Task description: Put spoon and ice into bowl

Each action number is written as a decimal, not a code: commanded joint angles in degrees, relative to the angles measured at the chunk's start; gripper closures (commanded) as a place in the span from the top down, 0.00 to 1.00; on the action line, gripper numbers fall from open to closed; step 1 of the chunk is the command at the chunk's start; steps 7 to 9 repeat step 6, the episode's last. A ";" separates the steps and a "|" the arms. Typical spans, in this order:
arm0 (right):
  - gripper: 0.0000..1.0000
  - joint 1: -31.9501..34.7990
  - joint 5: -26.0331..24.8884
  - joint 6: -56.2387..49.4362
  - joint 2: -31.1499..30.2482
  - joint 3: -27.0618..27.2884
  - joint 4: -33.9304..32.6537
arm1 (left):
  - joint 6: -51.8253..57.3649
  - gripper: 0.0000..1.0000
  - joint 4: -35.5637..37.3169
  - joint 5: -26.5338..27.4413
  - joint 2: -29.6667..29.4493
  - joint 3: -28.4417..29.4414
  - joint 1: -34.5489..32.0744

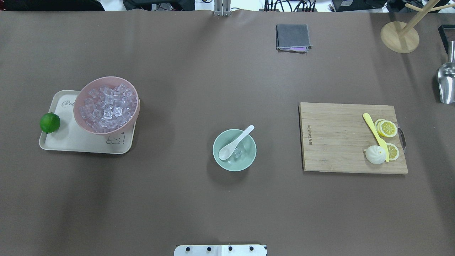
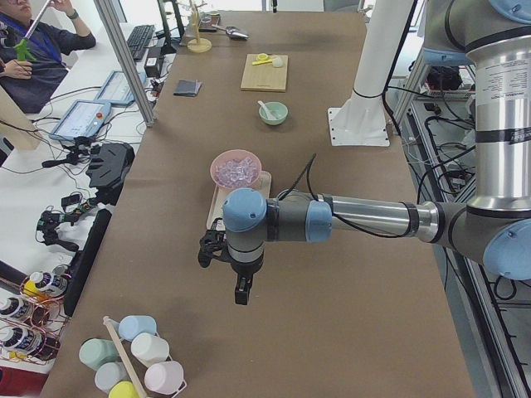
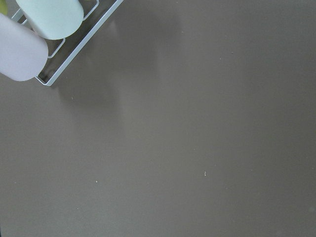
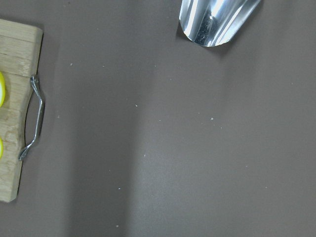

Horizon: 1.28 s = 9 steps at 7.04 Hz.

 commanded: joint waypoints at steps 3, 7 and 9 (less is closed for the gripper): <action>1.00 -0.54 0.22 0.00 0.00 -0.15 0.00 | 0.03 0.99 -0.09 0.00 -0.09 0.00 0.09; 1.00 -0.98 0.13 0.00 0.00 -0.50 0.00 | 0.03 0.99 -0.09 0.00 -0.09 0.09 0.09; 1.00 -0.98 0.13 0.00 0.00 -0.50 0.00 | 0.03 0.99 -0.09 0.00 -0.09 0.09 0.09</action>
